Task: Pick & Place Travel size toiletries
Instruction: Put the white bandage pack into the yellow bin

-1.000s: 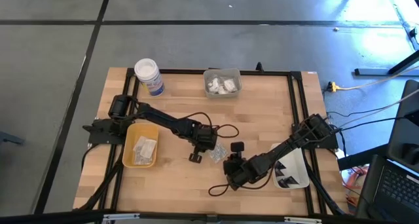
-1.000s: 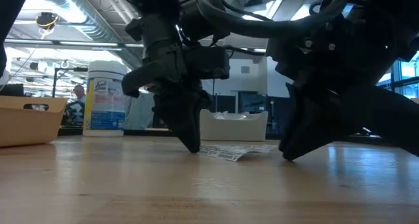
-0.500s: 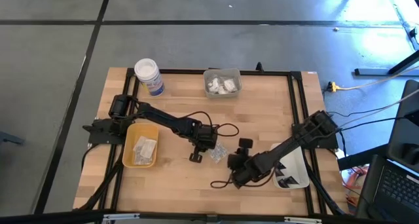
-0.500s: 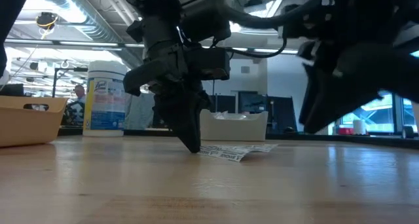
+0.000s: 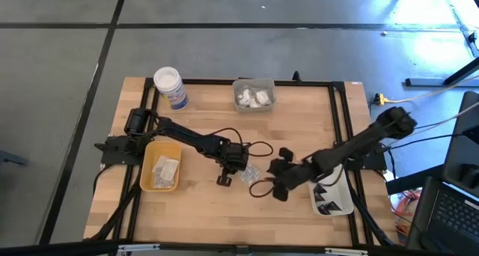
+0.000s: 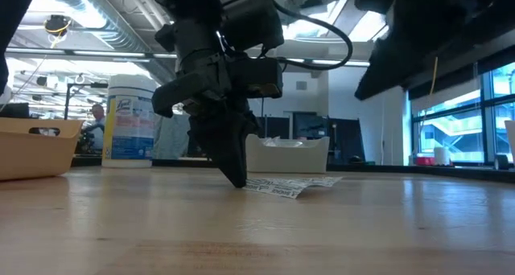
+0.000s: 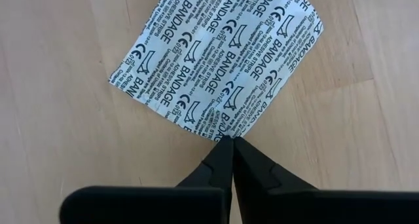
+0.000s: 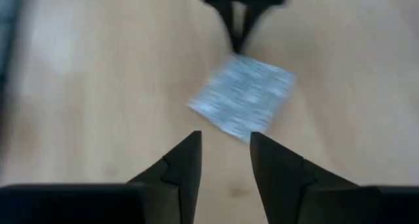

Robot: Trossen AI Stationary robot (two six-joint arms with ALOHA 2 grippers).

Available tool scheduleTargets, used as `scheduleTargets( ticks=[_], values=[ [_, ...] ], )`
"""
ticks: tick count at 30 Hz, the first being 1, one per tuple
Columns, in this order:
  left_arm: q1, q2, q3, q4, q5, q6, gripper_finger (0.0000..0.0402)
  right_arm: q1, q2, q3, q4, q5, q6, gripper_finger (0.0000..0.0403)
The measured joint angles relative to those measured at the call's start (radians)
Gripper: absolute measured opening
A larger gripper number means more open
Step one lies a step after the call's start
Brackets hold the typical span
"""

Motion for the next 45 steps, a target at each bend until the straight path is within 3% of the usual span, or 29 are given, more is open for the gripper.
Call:
scheduleTargets(
  ticks=[3, 7, 19, 35, 45],
  values=[
    [-0.001, 0.000, 0.000, 0.000, -0.005, -0.001, 0.0003, -0.011, -0.061, -0.097, 0.148, -0.053, 0.009, 0.0126],
    [-0.001, 0.000, 0.000, 0.005, -0.007, -0.002, 0.0003, -0.028, -0.082, -0.170, 0.191, -0.051, 0.060, 0.0121],
    [0.006, 0.000, -0.001, 0.016, -0.008, -0.041, 0.0003, -0.116, -0.067, -0.250, 0.371, -0.201, 0.027, 0.0152],
    [0.007, 0.000, -0.001, 0.020, -0.015, -0.051, 0.0003, -0.184, -0.067, -0.252, 0.376, -0.325, 0.007, 0.0154],
    [0.012, 0.001, -0.001, 0.026, -0.015, -0.054, 0.0003, -0.218, -0.067, -0.252, 0.287, -0.360, 0.091, 0.0185]
  ],
)
